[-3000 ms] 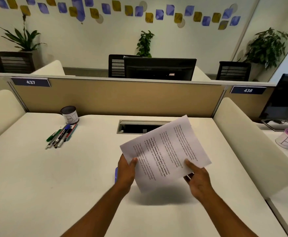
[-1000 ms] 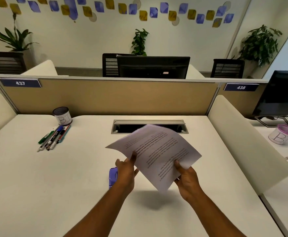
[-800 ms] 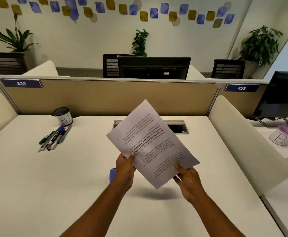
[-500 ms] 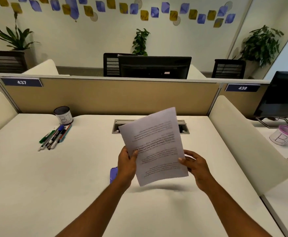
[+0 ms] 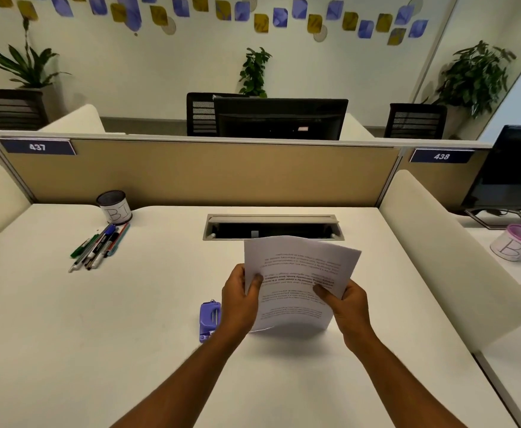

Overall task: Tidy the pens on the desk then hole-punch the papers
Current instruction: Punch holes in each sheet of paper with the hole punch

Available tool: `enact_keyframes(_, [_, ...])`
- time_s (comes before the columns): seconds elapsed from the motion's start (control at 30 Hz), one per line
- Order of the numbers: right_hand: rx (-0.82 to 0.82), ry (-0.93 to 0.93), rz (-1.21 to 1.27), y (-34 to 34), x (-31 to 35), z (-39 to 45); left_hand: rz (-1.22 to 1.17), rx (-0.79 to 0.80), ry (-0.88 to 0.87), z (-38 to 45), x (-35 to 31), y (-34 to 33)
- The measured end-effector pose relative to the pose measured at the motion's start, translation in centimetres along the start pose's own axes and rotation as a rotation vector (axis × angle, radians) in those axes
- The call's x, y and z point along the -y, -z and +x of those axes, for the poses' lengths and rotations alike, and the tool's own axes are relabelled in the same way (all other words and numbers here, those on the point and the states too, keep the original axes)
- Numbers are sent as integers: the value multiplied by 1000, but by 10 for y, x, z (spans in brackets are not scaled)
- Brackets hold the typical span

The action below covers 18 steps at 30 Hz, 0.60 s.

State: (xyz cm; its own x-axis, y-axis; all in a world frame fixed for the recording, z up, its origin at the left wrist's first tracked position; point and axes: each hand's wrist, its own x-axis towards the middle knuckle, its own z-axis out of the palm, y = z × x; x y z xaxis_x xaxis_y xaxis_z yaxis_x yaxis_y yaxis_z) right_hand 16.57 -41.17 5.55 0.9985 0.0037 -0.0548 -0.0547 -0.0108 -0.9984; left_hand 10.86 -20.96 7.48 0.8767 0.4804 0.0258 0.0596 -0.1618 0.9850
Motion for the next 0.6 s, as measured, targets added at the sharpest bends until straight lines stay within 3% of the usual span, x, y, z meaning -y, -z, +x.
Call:
enact_keyframes(0.2, [-35, 18, 1, 0, 4, 0, 29, 13, -38, 0, -1, -3])
enact_keyframes(0.4, [44, -68, -69, 0, -15, -9, 20, 34, 67, -6, 20, -2])
enact_keyframes(0.6, [-11, -123, 109, 0, -4, -5, -71, -121, 198, -12, 28, 9])
